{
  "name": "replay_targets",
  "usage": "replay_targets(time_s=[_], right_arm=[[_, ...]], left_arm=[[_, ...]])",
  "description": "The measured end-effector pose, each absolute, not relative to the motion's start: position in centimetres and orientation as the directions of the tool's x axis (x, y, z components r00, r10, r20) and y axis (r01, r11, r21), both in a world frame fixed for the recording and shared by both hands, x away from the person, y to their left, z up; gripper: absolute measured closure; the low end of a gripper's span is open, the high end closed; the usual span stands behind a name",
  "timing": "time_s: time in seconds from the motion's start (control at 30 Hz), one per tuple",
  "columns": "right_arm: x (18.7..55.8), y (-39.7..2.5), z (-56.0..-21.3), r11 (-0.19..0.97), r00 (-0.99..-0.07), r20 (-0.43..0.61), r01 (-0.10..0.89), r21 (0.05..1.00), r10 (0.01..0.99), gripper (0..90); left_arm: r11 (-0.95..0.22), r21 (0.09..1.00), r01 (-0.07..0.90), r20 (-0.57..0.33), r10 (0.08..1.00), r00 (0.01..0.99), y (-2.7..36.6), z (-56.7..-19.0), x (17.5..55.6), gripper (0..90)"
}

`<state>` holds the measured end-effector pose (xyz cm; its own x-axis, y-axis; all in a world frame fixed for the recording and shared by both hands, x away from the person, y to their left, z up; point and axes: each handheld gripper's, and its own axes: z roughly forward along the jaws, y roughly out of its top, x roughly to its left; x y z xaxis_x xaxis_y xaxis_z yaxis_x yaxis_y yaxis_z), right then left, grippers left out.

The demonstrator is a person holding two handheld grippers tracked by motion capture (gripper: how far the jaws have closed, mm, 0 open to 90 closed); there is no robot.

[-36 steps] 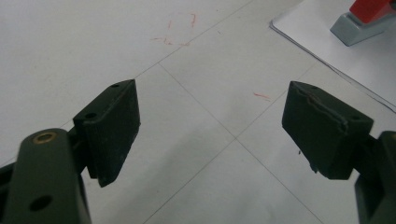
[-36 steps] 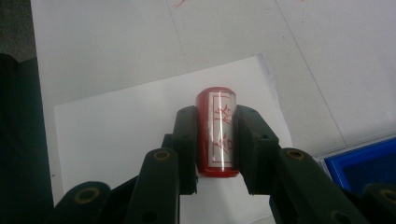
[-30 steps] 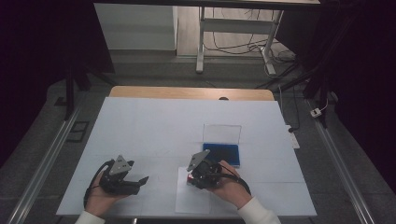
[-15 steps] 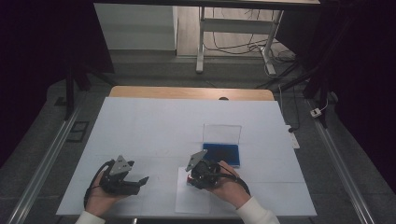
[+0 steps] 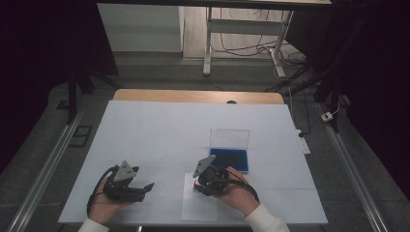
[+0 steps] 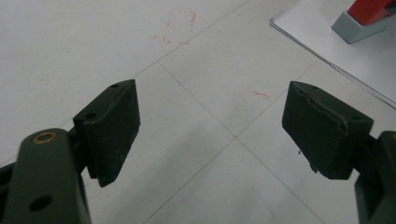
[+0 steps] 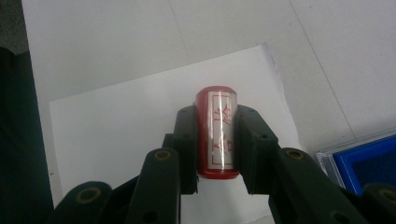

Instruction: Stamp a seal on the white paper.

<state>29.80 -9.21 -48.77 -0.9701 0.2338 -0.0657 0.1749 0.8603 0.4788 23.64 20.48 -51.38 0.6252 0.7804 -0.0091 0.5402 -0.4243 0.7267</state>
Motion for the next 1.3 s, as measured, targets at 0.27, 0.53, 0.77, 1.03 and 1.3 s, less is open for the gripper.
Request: replay_targets(time_s=[0.27, 0.53, 0.77, 1.03, 1.3], right_arm=[[29.8, -9.4, -48.8, 0.858, -0.970, -0.067, 0.172, 0.484, 0.232, 70.2], [29.7, -9.6, -48.6, 0.848, -0.970, -0.077, 0.160, 0.506, 0.230, 69.7], [29.9, -10.4, -47.5, 0.807, -0.966, -0.058, 0.178, 0.563, 0.253, 69.4], [30.2, -12.6, -44.7, 0.712, -0.951, -0.015, 0.221, 0.667, 0.309, 69.4], [30.4, -13.0, -44.6, 0.711, -0.947, -0.026, 0.223, 0.667, 0.321, 69.3]], left_arm=[[-0.420, 0.730, 0.539, -0.012, 0.781, 0.625, 20.5, -51.3, 23.6, 19.2], [-0.417, 0.731, 0.540, -0.014, 0.782, 0.624, 20.5, -51.3, 23.6, 19.1], [-0.418, 0.732, 0.538, -0.012, 0.782, 0.623, 20.5, -51.2, 23.6, 19.2], [-0.421, 0.730, 0.538, -0.010, 0.781, 0.625, 20.4, -51.2, 23.7, 19.2], [-0.421, 0.731, 0.537, -0.008, 0.782, 0.624, 20.5, -51.2, 23.6, 19.2]])
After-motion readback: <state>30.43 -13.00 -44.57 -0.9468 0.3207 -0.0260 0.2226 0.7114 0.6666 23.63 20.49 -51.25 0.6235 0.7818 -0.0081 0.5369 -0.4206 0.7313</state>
